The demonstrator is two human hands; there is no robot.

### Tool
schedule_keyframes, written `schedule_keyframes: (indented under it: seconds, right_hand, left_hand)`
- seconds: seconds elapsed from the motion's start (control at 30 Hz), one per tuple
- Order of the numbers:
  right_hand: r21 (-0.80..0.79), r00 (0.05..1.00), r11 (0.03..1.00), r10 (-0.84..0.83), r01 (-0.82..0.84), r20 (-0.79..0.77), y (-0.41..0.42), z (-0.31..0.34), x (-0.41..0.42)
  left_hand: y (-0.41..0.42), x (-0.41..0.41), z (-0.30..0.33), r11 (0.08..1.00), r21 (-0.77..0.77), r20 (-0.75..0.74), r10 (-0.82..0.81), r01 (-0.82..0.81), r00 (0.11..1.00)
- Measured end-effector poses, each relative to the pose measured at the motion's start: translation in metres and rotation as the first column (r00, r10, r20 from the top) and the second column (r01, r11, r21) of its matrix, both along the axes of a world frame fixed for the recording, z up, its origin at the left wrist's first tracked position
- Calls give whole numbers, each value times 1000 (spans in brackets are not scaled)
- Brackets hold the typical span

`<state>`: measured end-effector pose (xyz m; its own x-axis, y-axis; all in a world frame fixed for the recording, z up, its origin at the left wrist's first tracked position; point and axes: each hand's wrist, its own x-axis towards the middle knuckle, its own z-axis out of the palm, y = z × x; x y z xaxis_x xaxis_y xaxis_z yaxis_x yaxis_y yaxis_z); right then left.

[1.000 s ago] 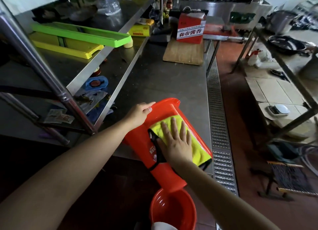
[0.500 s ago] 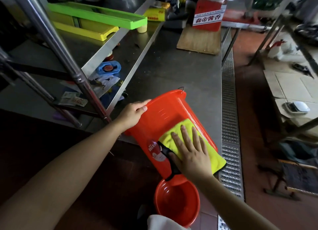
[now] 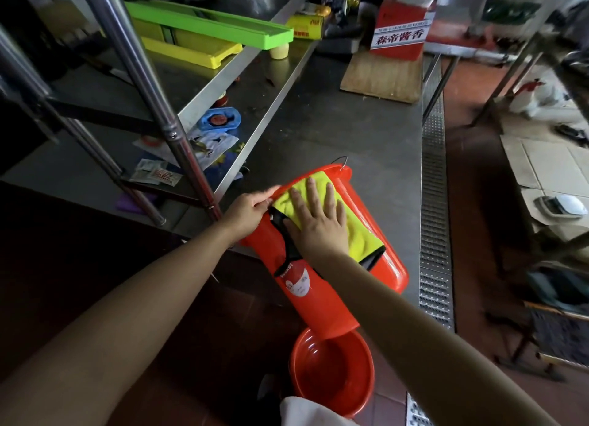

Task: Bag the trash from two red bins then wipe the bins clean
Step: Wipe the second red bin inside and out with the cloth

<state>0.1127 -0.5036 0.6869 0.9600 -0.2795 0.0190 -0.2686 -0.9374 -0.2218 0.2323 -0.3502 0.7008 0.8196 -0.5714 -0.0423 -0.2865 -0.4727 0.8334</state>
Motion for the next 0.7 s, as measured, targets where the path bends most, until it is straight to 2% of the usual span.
schedule_keyframes:
  seconds: [0.13, 0.23, 0.33, 0.43, 0.53, 0.7]
  right_hand:
    - [-21, 998, 999, 50, -50, 30, 0, -2, -15]
    - [-47, 996, 998, 33, -29, 83, -8, -20, -64]
    - [-53, 994, 998, -18, 24, 110, -17, -34, -102]
    - [-54, 993, 998, -17, 23, 113, -15, -38, -113]
    - [-65, 993, 998, -13, 21, 119, -6, -41, -113]
    - [-51, 990, 997, -44, 51, 136, -4, -44, -111]
  left_hand:
    - [14, 4, -5, 999, 25, -38, -26, 27, 999]
    - [23, 12, -3, 982, 176, -81, -48, 62, 996]
    - [20, 22, 18, 903, 383, -210, -117, 192, 971]
    - [-12, 24, 56, 836, 436, -281, -225, 333, 933]
    - [-65, 13, 72, 909, 358, -140, -172, 212, 975]
    - [-113, 3, 51, 932, 356, 97, -102, 62, 990]
